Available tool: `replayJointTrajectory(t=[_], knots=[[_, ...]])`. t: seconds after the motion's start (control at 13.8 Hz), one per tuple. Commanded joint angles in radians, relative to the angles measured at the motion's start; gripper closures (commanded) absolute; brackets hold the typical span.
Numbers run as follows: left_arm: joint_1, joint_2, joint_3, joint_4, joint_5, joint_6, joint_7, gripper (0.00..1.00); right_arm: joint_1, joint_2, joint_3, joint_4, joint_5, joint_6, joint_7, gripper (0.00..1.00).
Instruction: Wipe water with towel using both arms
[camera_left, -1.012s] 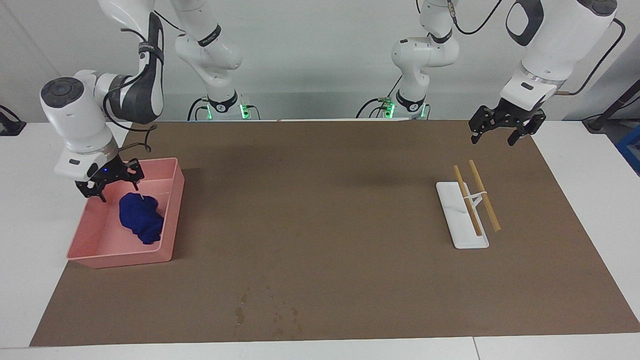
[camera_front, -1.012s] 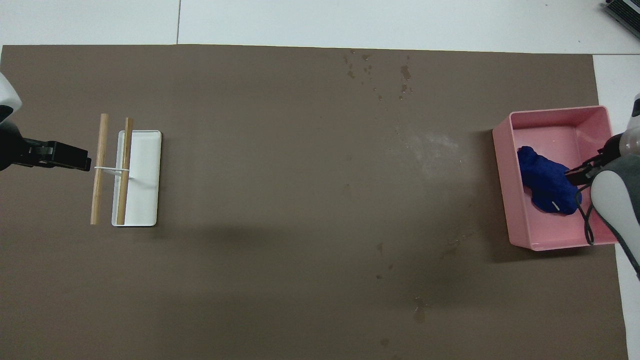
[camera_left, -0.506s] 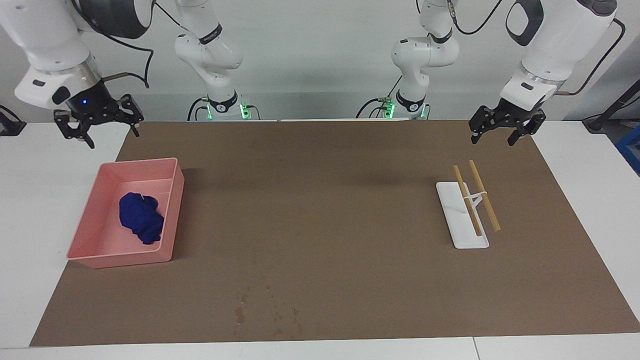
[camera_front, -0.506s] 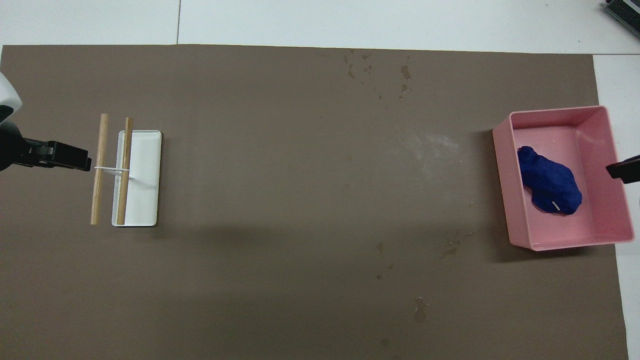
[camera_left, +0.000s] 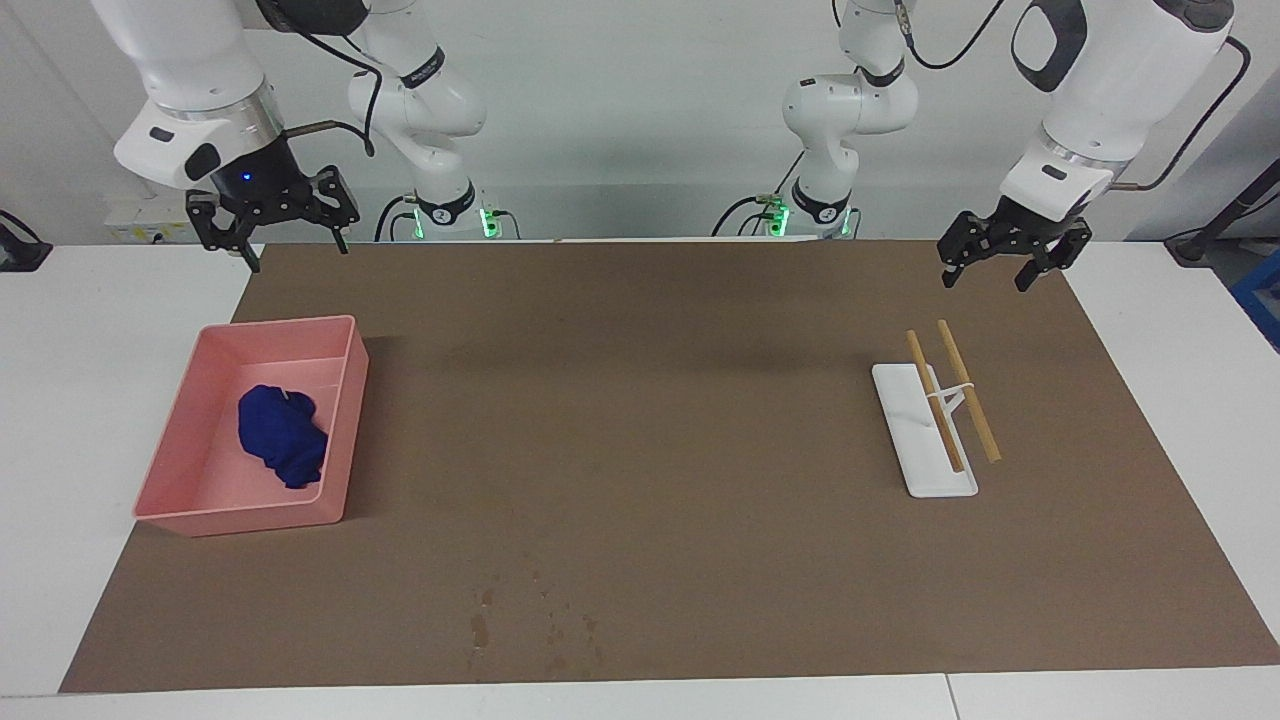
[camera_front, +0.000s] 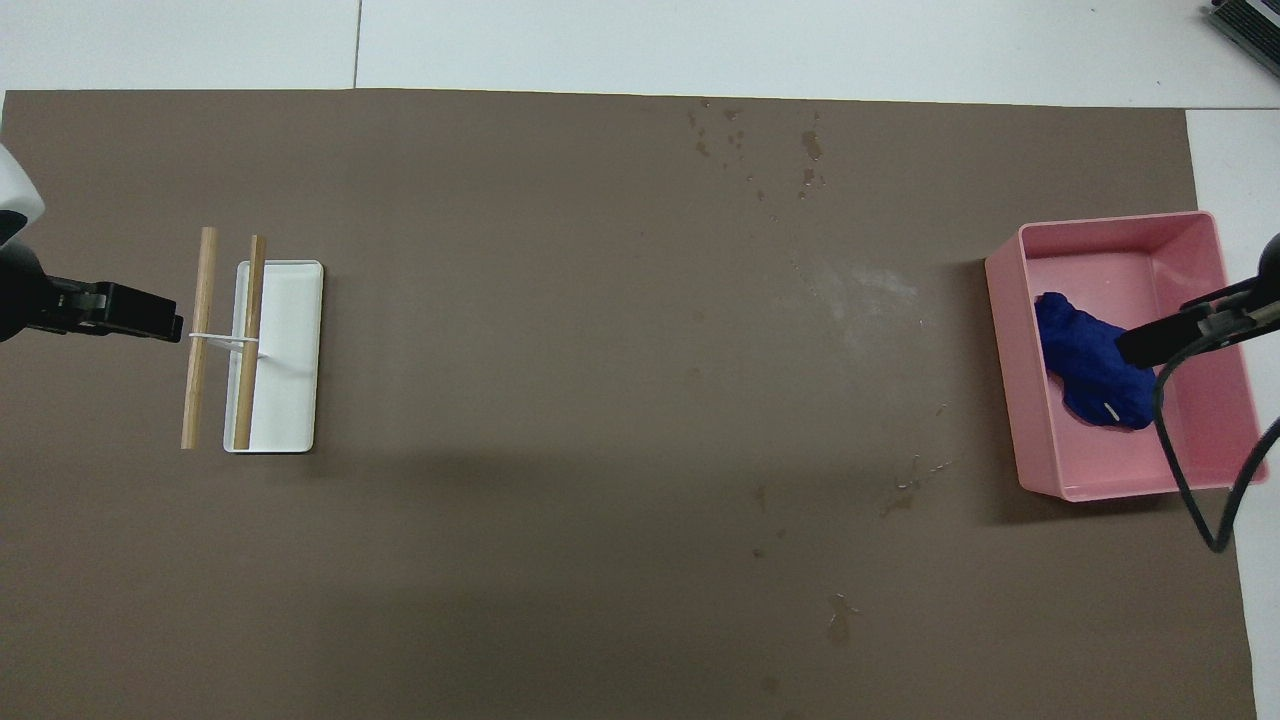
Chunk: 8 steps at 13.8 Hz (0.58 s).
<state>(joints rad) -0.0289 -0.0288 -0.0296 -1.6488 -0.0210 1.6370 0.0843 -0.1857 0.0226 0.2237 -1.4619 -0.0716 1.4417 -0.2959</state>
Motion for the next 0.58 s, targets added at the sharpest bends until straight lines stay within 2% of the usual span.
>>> replayJointTrajectory(t=[0.0, 0.14, 0.22, 0.43, 0.51], knots=[[0.015, -0.010, -0.007, -0.006, -0.013, -0.011, 0.006, 0.00, -0.014, -0.001, 0.000, 0.009, 0.030, -0.026, 0.012, 0.00], [0.015, -0.010, -0.007, -0.006, -0.013, -0.011, 0.006, 0.00, 0.036, -0.004, -0.036, 0.009, 0.035, -0.029, 0.015, 0.00], [0.015, -0.010, -0.007, -0.006, -0.013, -0.011, 0.006, 0.00, 0.099, -0.016, -0.103, 0.009, 0.036, -0.027, 0.015, 0.00], [0.015, -0.010, -0.007, -0.006, -0.013, -0.011, 0.006, 0.00, 0.424, -0.015, -0.427, 0.008, 0.036, -0.026, 0.014, 0.00], [0.015, -0.010, -0.007, -0.006, -0.013, -0.011, 0.006, 0.00, 0.458, -0.009, -0.470, 0.006, 0.036, -0.024, 0.012, 0.00]])
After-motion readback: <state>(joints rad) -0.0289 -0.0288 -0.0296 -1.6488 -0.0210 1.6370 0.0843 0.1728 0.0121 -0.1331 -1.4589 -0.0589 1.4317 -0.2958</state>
